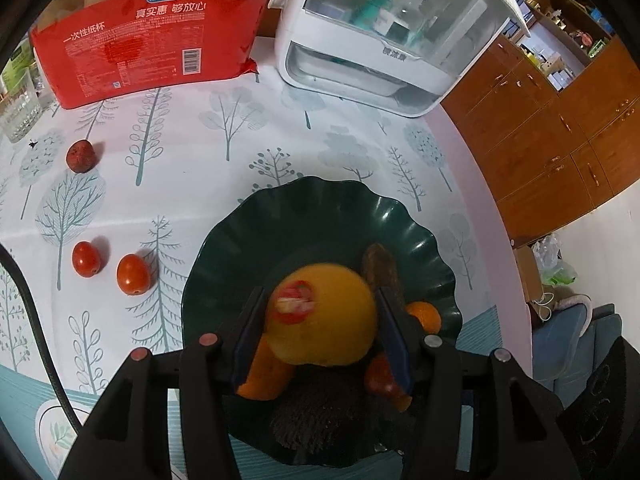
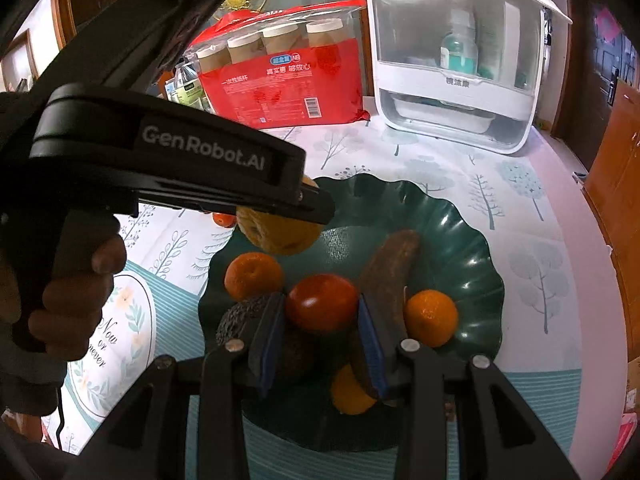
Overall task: Organize fruits
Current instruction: 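Open the left tool onto the plate while the right tool releases the tomato beside it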
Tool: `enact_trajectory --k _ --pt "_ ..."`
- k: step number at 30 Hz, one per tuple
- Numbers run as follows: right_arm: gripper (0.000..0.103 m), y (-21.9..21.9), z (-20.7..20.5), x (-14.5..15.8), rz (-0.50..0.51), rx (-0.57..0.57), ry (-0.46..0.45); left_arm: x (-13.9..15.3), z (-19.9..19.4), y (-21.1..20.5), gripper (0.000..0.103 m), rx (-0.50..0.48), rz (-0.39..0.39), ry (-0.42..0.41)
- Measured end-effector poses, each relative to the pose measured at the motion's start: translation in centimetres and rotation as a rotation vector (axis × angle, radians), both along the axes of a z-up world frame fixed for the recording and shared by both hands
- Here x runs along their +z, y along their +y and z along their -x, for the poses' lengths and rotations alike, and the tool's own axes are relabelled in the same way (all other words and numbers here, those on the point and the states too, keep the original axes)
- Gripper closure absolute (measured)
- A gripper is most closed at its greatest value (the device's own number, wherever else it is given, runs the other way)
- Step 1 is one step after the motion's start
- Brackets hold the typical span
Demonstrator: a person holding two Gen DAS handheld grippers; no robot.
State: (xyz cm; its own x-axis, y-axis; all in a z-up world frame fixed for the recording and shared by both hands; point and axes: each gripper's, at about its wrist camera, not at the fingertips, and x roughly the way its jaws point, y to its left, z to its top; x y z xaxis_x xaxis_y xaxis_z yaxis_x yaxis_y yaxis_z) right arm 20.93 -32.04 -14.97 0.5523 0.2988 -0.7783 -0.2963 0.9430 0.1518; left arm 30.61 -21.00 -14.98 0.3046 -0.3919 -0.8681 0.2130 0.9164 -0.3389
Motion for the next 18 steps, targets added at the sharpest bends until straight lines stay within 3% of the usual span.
enact_trajectory --k 18 --pt "0.048 0.4 0.8 1.2 0.023 -0.016 -0.009 2.5 1.4 3.2 0.045 0.066 0.001 -0.058"
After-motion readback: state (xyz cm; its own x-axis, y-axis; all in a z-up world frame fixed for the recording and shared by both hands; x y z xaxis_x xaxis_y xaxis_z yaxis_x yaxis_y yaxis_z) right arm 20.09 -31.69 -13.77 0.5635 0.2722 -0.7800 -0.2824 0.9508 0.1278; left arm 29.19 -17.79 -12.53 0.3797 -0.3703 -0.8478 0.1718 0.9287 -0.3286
